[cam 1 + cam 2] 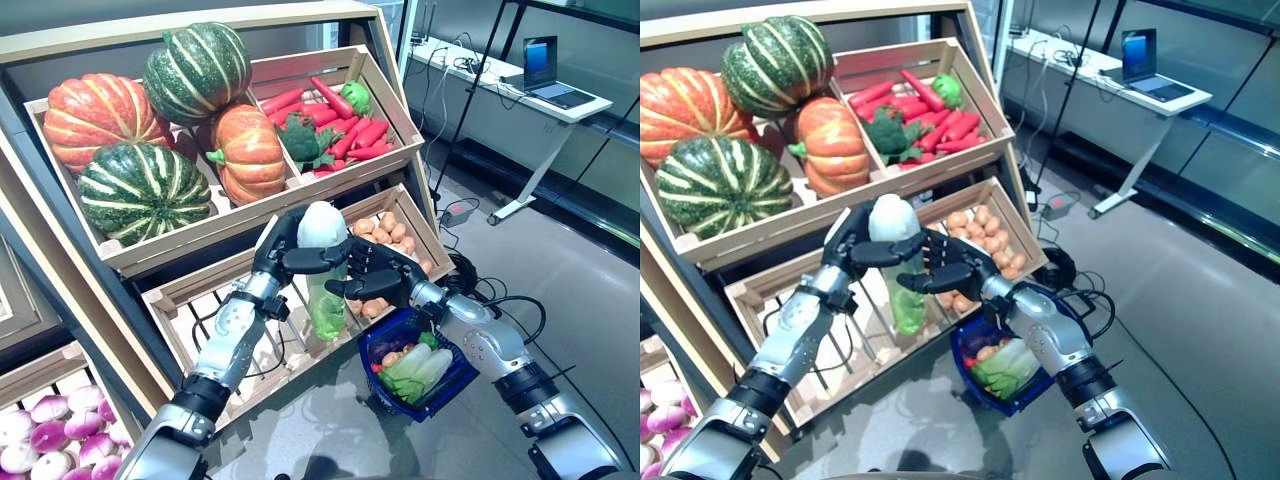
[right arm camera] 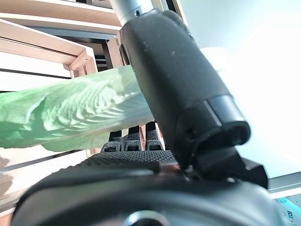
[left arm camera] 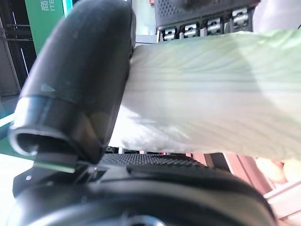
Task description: Put vegetables into the basket
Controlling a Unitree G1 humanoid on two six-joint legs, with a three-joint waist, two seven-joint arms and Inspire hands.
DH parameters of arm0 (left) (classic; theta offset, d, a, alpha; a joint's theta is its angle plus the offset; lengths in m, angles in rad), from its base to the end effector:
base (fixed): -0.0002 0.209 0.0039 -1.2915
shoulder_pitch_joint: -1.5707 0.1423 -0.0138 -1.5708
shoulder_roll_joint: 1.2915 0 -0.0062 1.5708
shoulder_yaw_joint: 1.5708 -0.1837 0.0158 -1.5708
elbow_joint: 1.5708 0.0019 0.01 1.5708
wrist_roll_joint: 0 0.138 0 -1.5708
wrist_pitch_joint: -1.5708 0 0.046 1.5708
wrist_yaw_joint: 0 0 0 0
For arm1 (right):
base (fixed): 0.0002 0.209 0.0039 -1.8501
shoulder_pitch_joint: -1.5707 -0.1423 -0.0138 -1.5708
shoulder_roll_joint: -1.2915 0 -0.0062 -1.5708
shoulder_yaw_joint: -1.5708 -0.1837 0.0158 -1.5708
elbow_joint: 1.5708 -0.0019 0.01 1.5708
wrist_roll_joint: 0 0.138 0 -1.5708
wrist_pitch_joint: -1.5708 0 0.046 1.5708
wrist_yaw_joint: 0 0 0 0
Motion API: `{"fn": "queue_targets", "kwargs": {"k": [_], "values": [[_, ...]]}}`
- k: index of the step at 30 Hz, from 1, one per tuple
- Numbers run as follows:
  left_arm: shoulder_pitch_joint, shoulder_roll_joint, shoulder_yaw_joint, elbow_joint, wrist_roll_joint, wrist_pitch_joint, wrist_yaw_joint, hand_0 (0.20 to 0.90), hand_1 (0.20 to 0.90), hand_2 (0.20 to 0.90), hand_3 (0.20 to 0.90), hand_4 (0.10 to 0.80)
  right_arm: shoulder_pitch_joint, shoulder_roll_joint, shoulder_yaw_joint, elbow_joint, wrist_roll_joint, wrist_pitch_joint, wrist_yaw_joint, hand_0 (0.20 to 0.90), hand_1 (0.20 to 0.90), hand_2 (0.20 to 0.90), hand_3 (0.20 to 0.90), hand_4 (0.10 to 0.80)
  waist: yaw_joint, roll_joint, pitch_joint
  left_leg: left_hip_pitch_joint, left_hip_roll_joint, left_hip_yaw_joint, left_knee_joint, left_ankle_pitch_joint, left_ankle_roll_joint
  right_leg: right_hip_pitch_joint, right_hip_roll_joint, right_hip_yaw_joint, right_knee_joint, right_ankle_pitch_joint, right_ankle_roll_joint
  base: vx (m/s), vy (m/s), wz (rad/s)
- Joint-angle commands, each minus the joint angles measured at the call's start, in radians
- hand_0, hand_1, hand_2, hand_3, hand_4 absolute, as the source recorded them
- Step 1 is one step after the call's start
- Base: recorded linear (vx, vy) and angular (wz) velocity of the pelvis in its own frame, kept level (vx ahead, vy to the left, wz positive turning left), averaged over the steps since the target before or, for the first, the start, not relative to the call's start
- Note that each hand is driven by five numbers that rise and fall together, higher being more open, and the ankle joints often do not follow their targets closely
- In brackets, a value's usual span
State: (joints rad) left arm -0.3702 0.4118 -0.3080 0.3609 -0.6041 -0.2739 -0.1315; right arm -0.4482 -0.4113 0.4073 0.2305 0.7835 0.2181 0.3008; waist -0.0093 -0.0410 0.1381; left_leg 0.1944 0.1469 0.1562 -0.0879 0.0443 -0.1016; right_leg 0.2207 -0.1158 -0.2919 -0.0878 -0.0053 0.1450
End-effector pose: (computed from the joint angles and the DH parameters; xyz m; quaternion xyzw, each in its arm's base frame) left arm 0.2679 0.1785 0.0711 -0.0538 -0.0834 -0.1635 0.9815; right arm 0.2735 -0.1420 0.0804 0.1126 0.0957 0.3471 0.9261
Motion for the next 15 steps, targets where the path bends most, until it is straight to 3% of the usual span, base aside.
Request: {"fn": "queue_targets", "kwargs": {"k": [1, 7, 15], "values": [[-0.128, -0.046, -0.03, -0.048, -0.058, -0.097, -0.055, 0.3, 0.3, 0.3, 0.3, 0.4, -0.093, 0.069, 0.017, -0.017, 0.028, -0.058, 0.02, 0.9, 0.9, 0.9, 0.9, 0.8, 0.019, -0.002, -0.087, -0.015, 0.004, 0.006, 0.001, -0.031, -0.003, -0.01, -0.034, -0.003, 0.001, 0.032, -0.031, 0.059, -0.003, 0.02], [-0.137, -0.073, -0.038, -0.115, -0.092, -0.122, -0.066, 0.3, 0.3, 0.3, 0.3, 0.4, -0.083, 0.117, 0.055, 0.086, 0.045, 0.008, 0.003, 0.9, 0.9, 0.9, 0.9, 0.8, 0.027, -0.001, -0.092, -0.012, 0.002, 0.001, 0.001, -0.033, -0.002, -0.005, -0.038, -0.007, 0.001, 0.031, -0.033, 0.052, 0.002, 0.02], [-0.173, -0.094, -0.042, -0.2, -0.135, -0.098, -0.044, 0.3, 0.3, 0.3, 0.3, 0.4, -0.08, 0.167, 0.075, 0.239, 0.108, 0.033, -0.005, 0.9, 0.9, 0.9, 0.9, 0.8, 0.041, 0.003, -0.092, -0.008, -0.003, -0.014, 0.001, -0.037, 0.0, 0.004, -0.042, -0.014, 0.001, 0.03, -0.035, 0.032, 0.0, 0.04]]}}
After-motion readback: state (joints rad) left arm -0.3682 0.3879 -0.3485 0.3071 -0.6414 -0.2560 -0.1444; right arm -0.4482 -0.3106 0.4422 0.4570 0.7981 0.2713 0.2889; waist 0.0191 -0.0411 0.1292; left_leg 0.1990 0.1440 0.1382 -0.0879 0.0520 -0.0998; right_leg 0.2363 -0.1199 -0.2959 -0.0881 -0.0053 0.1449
